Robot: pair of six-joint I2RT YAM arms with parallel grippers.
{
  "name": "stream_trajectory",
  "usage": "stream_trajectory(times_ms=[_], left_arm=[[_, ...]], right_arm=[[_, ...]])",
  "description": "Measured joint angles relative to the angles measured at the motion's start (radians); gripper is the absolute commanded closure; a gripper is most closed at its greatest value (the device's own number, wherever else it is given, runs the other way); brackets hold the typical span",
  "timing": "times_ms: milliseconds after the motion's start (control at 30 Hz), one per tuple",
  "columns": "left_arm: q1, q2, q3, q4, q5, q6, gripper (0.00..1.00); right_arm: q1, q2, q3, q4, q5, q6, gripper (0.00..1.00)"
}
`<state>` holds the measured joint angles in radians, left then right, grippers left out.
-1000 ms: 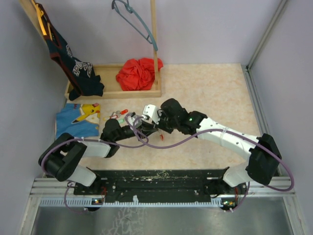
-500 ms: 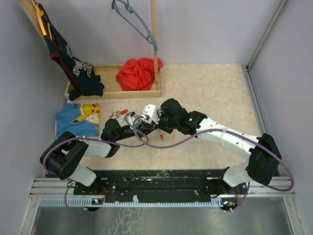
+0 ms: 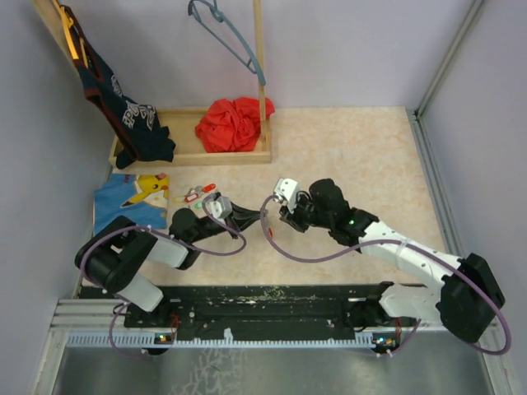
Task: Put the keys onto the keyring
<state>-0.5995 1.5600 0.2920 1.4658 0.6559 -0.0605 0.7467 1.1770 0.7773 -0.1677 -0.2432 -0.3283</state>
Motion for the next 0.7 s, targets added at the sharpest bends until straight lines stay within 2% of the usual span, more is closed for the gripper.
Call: stream_trajectory(times_ms=[200,500,700], left_arm=[[0.0,0.034,-0.015,0.058,0.006,-0.029,1.0],[0.0,0.039,-0.015,0.06,0.019,-0.041,1.0],[0.0,0.039,-0.016,0.06,0.034,-0.042,1.0]], right_arm=[[-0.015,-0.043,-0.143,0.227,-0.099,0.021,0.78],[-0.023,0.001,-0.161,0.416,-0.22,0.015,0.8],[-0.023,0.039,-0.17,0.476,-0.256,0.004,0.84]])
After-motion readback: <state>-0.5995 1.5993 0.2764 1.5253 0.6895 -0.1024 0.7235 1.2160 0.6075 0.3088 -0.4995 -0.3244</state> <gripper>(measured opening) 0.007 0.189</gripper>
